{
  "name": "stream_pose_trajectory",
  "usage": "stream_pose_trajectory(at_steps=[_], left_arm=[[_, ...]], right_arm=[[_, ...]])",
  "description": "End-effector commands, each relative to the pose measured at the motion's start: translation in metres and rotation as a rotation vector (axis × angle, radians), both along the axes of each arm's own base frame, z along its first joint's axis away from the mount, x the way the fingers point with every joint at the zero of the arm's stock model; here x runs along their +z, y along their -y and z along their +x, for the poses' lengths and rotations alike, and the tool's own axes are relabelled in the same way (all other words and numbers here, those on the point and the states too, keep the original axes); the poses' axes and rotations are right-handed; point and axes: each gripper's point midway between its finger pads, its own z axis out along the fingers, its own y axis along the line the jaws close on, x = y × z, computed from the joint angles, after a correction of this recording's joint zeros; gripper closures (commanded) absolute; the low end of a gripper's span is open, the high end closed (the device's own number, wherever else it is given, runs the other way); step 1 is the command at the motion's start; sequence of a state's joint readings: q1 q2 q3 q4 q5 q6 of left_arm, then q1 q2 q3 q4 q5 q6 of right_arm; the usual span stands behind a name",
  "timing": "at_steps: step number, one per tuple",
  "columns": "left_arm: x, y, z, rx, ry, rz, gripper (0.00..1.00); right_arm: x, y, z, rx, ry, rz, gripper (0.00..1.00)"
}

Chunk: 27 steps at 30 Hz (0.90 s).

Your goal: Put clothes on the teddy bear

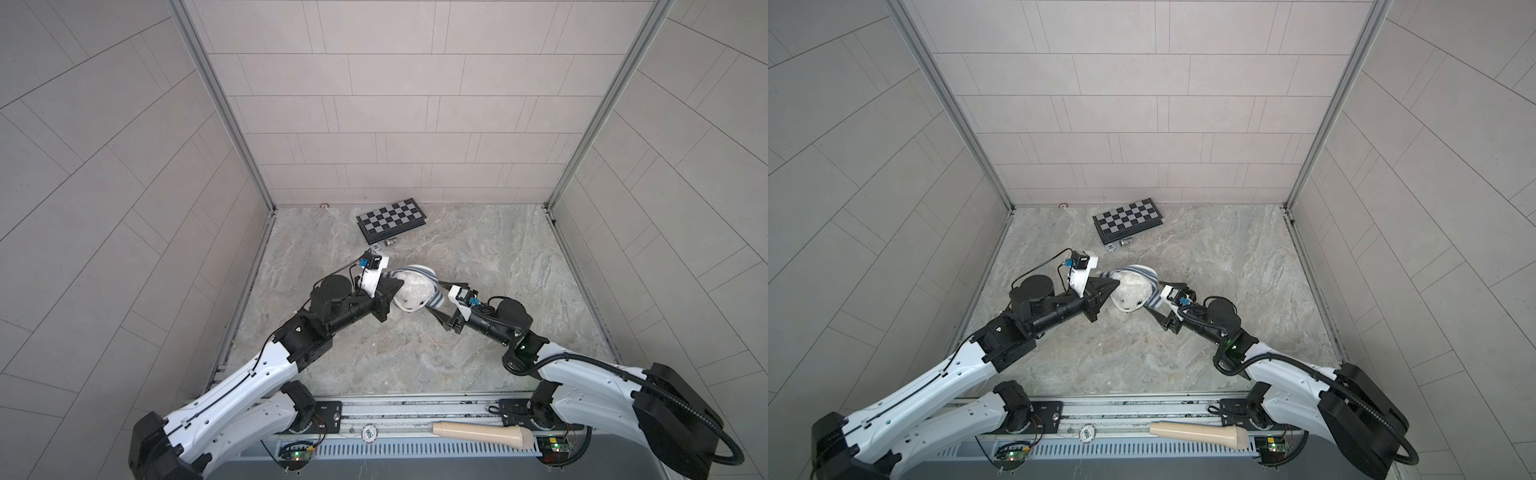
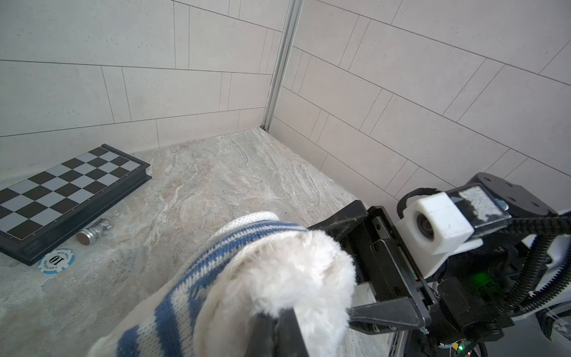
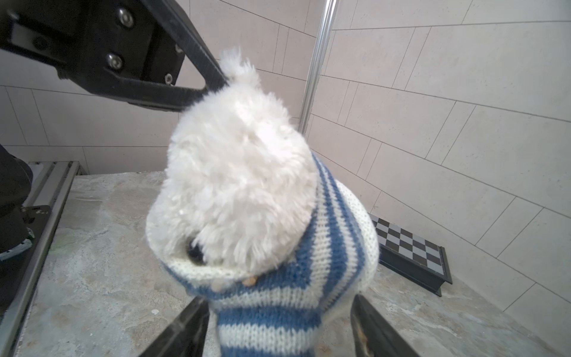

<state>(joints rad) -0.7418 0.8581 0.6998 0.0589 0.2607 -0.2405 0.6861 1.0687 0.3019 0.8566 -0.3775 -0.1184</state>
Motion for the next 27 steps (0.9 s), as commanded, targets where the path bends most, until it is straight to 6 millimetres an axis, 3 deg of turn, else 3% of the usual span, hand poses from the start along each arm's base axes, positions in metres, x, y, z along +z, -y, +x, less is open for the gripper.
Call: stream_pose_trajectory(at_steps=[1, 5, 14, 18, 23, 27], left_arm=[[0.018, 0.000, -0.005, -0.019, 0.045, -0.061, 1.00], [0.019, -0.001, -0.006, -0.019, 0.048, -0.067, 1.00], [0.013, -0.003, -0.002, 0.002, 0.038, -0.051, 1.00], [0.006, -0.005, 0.004, 0.027, 0.016, 0.006, 1.00], [-0.005, -0.017, 0.004, 0.058, -0.010, 0.168, 0.52], [-0.010, -0.028, -0.004, 0.075, 0.003, 0.299, 0.32]], right_arm=[[0.020, -0.004, 0.004, 0.008, 0.063, 0.033, 0.31], [0.019, -0.010, 0.006, 0.031, 0.069, 0.020, 0.45], [0.022, -0.013, 0.002, 0.061, 0.083, -0.013, 1.00], [0.024, -0.007, -0.001, 0.046, 0.092, -0.056, 1.00], [0.026, -0.003, -0.008, 0.037, 0.094, -0.210, 1.00], [0.034, 0.001, -0.010, 0.028, 0.089, -0.253, 1.00]])
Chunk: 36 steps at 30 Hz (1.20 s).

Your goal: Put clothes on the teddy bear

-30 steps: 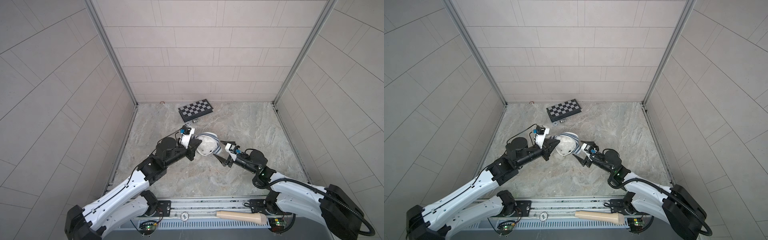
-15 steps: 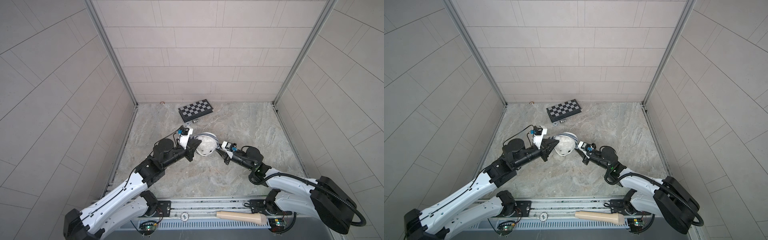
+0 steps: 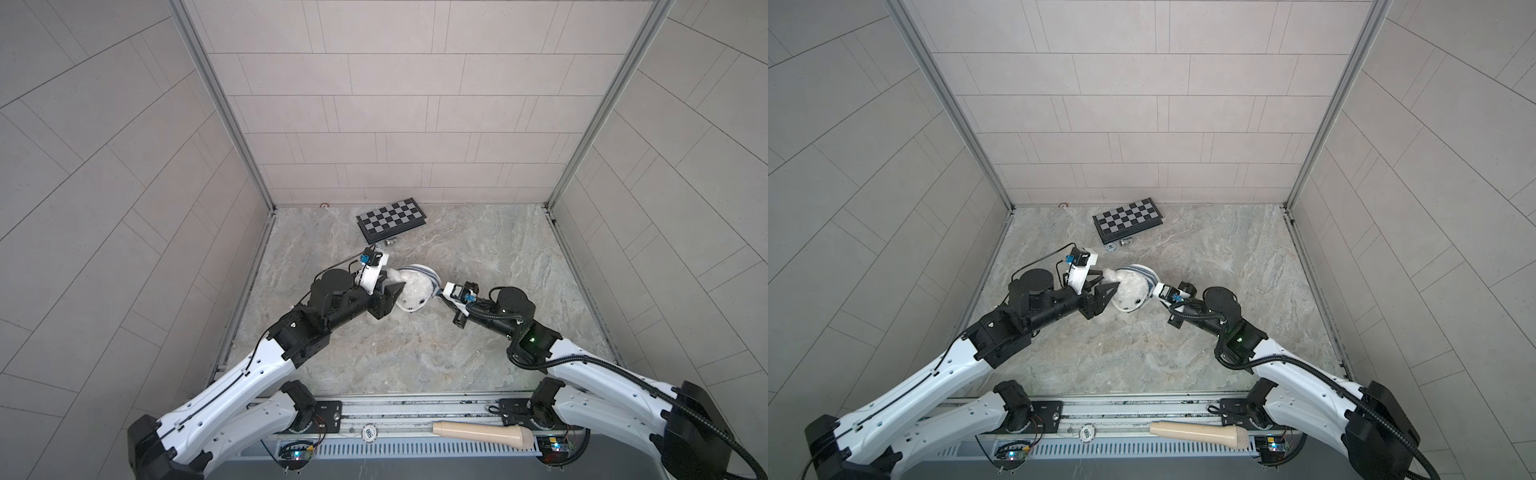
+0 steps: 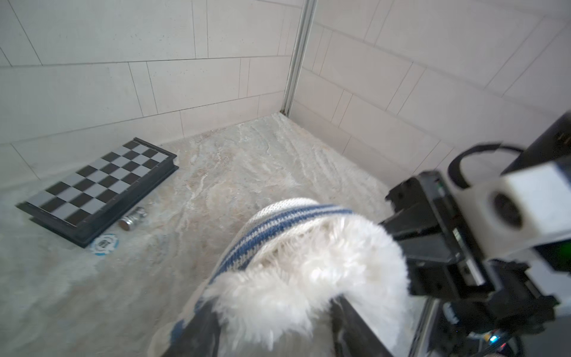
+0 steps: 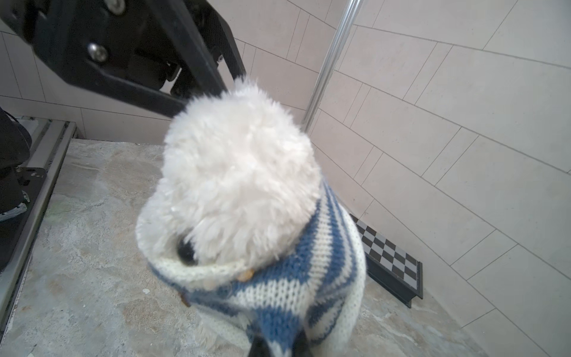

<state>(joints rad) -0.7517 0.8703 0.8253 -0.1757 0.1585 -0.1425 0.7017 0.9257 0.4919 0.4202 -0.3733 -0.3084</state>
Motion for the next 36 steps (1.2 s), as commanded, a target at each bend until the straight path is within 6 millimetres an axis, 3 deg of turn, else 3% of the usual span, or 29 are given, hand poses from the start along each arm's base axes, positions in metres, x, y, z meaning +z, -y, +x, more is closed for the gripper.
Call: stream_pose_trajectory(at_steps=[1, 6, 7, 11, 14, 20, 25, 31, 36], left_arm=[[-0.011, -0.013, -0.013, -0.003, 0.013, 0.159, 0.29], [-0.008, -0.004, -0.040, -0.117, 0.080, 0.247, 0.22], [-0.009, -0.003, -0.043, -0.131, 0.088, 0.266, 0.22], [-0.004, -0.006, -0.041, -0.122, 0.111, 0.290, 0.22], [0.011, -0.003, -0.047, -0.149, 0.148, 0.236, 0.24], [0.027, 0.018, -0.050, -0.219, 0.152, 0.157, 0.28], [0.014, 0.034, -0.039, -0.230, 0.135, 0.227, 0.28], [-0.010, 0.030, -0.024, -0.168, 0.115, 0.342, 0.31], [-0.023, 0.025, -0.016, -0.114, 0.110, 0.400, 0.50]], right_arm=[[0.002, 0.001, -0.004, 0.013, 0.007, -0.089, 1.00], [-0.004, -0.004, -0.003, 0.024, -0.031, -0.142, 1.00], [0.009, -0.006, -0.002, 0.026, -0.020, -0.132, 1.00], [0.010, -0.007, 0.001, 0.013, -0.039, -0.139, 1.00], [0.009, -0.007, 0.003, -0.001, -0.060, -0.147, 1.00], [0.011, -0.009, 0.004, 0.000, -0.077, -0.138, 1.00], [0.012, -0.013, 0.005, 0.004, -0.098, -0.136, 1.00], [0.011, -0.014, 0.007, -0.003, -0.130, -0.135, 1.00], [0.010, -0.015, 0.010, -0.011, -0.151, -0.140, 1.00]])
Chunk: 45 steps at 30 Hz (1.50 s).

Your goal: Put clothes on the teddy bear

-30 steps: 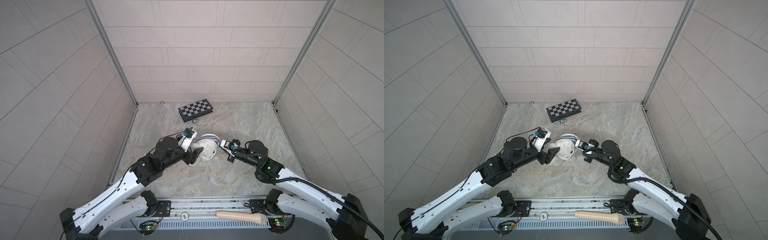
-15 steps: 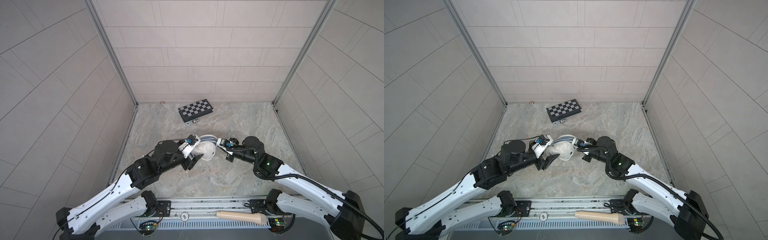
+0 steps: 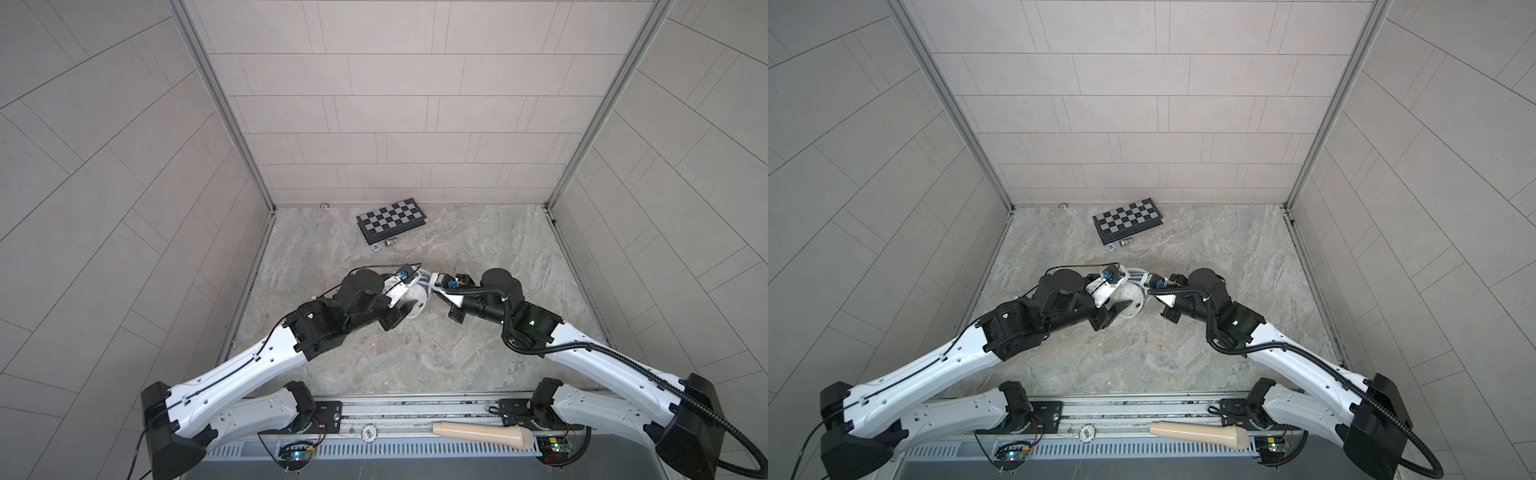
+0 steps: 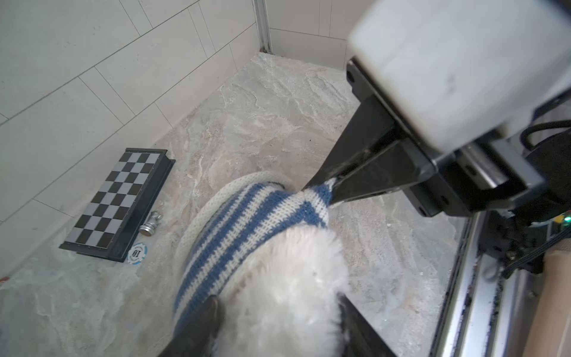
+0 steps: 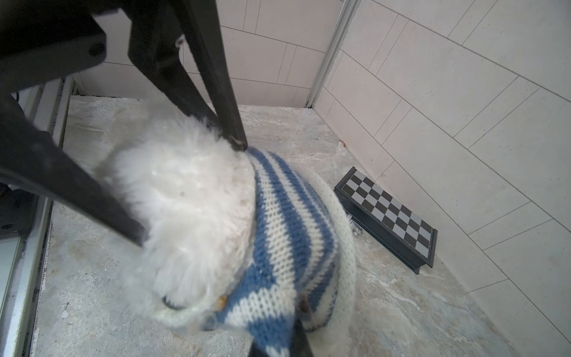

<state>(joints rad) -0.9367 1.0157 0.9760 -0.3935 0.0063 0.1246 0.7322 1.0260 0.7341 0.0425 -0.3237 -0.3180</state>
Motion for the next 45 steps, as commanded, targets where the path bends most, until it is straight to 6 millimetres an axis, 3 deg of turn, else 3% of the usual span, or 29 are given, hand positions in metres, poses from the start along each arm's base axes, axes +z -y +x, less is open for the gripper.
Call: stream_pose_trajectory(at_steps=[1, 6, 10, 15, 19, 29, 40, 45], left_arm=[[0.001, -0.007, 0.005, 0.043, 0.035, 0.033, 0.54], [0.000, -0.012, 0.007, 0.067, 0.052, 0.030, 0.70], [0.006, -0.012, 0.008, 0.079, 0.062, -0.004, 1.00], [0.015, -0.017, 0.008, 0.111, 0.095, -0.081, 1.00], [0.015, -0.018, 0.003, 0.092, 0.106, -0.115, 1.00], [0.020, -0.013, -0.007, 0.030, 0.106, -0.160, 1.00], [0.026, -0.015, -0.015, 0.005, 0.122, -0.212, 1.00], [0.035, -0.017, -0.019, -0.008, 0.138, -0.253, 1.00]], right_arm=[[0.016, -0.004, 0.001, 0.003, 0.009, 0.027, 1.00], [0.018, -0.004, 0.001, -0.003, -0.004, 0.039, 1.00], [0.019, -0.004, 0.001, -0.005, -0.012, 0.044, 1.00], [0.013, 0.007, 0.006, -0.071, -0.018, 0.026, 0.96], [-0.005, 0.024, 0.018, -0.148, -0.059, 0.009, 0.91], [-0.036, 0.049, 0.047, -0.262, -0.161, 0.040, 0.95], [-0.071, 0.050, 0.069, -0.344, -0.325, 0.035, 0.94], [-0.085, 0.062, 0.079, -0.402, -0.378, 0.053, 0.94]])
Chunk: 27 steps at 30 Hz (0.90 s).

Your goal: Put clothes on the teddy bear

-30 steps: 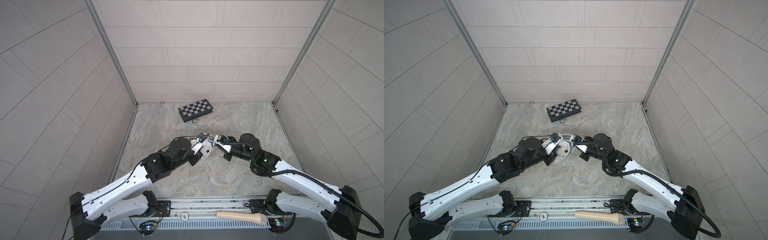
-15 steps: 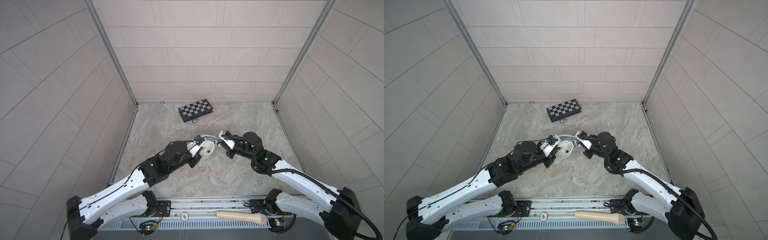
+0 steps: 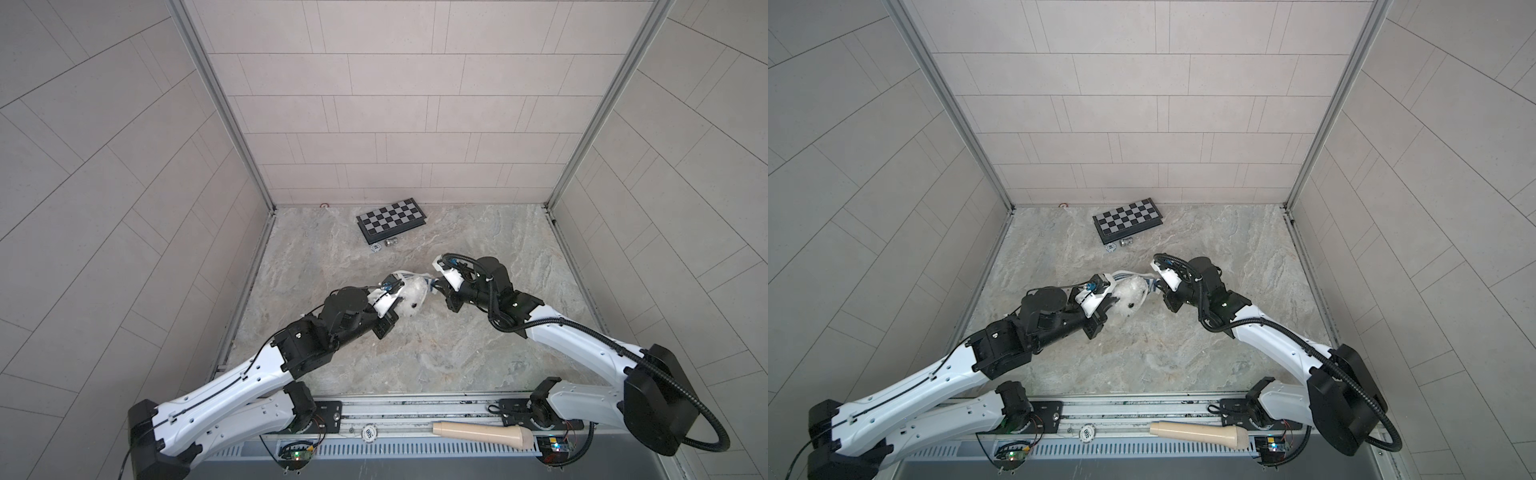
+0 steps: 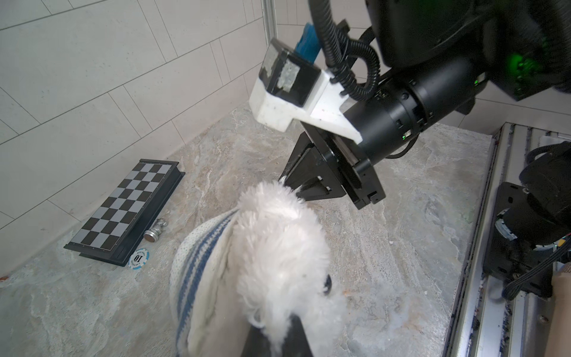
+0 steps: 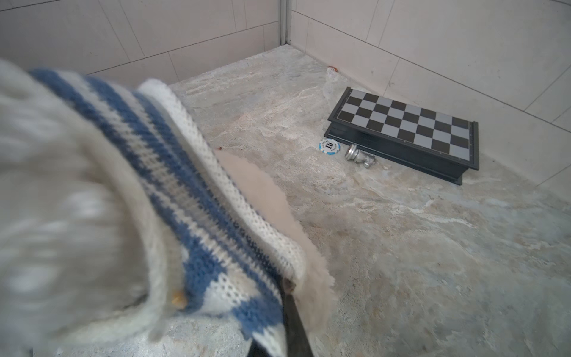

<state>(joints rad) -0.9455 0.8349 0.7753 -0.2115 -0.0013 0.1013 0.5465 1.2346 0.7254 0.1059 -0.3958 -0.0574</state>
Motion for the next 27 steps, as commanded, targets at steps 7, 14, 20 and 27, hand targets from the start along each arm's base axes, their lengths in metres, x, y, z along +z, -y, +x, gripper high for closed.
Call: stream_pose_trajectory(at_steps=[7, 14, 20, 27], left_arm=[[0.042, -0.007, -0.002, 0.034, 0.050, -0.156, 1.00], [0.051, -0.010, 0.015, 0.124, -0.008, -0.211, 1.00], [0.063, -0.019, 0.027, 0.182, -0.081, -0.293, 1.00], [0.075, -0.028, 0.046, 0.285, -0.242, -0.424, 1.00]], right_arm=[[0.009, 0.019, 0.003, -0.036, 0.049, 0.038, 0.87], [0.050, 0.004, -0.035, 0.140, 0.223, 0.130, 0.61], [0.062, 0.005, -0.053, 0.152, 0.301, 0.195, 0.46], [0.059, 0.007, -0.076, 0.167, 0.394, 0.233, 0.40]])
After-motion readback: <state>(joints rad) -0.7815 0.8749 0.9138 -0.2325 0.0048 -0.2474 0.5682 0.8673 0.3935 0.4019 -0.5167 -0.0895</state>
